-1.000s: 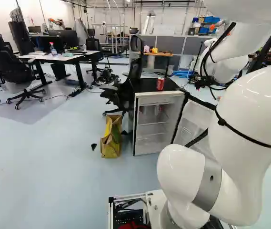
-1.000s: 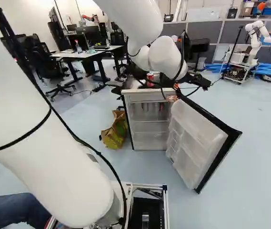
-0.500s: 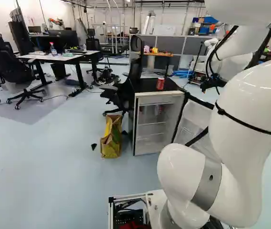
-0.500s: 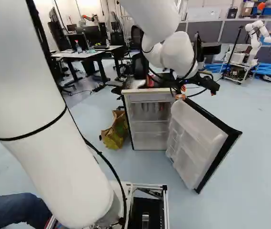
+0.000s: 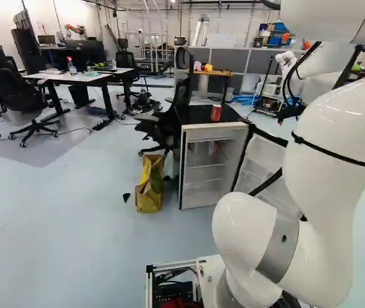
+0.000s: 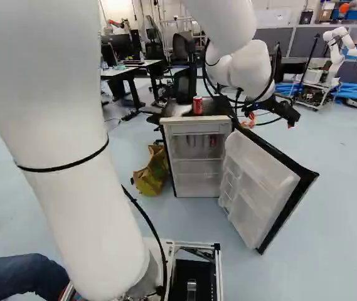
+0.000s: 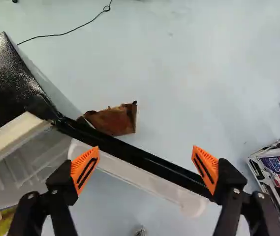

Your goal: Grab a drink from the fridge

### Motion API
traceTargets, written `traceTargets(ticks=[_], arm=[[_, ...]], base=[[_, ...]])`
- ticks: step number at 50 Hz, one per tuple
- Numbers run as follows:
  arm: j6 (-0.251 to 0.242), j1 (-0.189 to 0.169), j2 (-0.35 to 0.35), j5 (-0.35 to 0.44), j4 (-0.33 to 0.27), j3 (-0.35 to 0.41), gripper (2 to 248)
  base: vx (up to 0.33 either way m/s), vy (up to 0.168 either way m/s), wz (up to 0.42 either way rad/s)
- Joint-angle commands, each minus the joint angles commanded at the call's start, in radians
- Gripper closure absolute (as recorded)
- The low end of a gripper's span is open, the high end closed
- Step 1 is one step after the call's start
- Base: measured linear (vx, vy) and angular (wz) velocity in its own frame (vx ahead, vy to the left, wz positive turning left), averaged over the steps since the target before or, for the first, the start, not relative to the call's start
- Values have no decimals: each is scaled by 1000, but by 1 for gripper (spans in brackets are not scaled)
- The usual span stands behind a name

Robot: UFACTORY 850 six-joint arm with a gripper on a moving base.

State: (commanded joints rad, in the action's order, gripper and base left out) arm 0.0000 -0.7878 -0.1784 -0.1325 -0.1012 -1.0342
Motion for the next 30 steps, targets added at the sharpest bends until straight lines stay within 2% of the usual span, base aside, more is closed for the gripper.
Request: traceTargets(ticks=[30], arm=[[0, -36, -141, -152, 168, -164, 3]], base=[[0, 0, 0]])
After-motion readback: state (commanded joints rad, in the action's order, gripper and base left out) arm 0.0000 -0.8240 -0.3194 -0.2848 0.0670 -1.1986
